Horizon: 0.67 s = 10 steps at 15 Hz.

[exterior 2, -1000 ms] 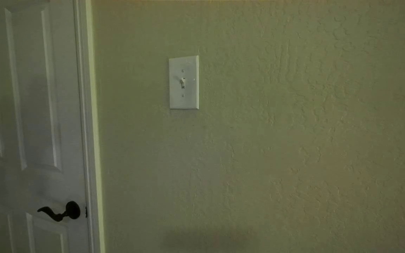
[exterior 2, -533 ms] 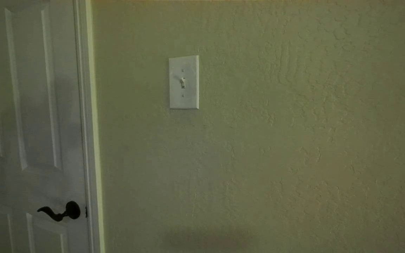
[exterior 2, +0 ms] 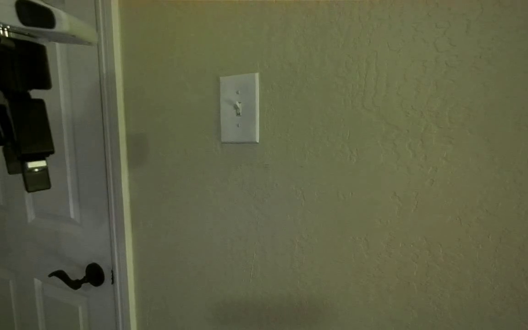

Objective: Switch off the light

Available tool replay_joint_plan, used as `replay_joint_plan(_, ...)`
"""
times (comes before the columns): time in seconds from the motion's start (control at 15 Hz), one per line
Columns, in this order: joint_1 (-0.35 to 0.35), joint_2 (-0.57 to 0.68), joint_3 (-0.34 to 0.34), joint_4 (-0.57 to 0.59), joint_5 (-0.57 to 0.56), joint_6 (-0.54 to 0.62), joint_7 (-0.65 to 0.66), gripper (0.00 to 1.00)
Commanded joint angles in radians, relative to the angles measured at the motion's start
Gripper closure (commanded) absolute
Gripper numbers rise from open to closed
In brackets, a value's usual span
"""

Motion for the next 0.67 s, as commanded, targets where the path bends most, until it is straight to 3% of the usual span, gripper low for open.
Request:
replay_joint_plan(0.0,0.005,0.009,-0.008,0.013,-0.005,-0.003,0.002,0.00)
replay_joint_plan(0.27,0.005,0.016,-0.008,0.022,-0.006,-0.003,0.003,0.00)
replay_joint_plan(0.6,-0.034,0.074,-0.030,0.069,-0.096,0.038,0.009,0.00)
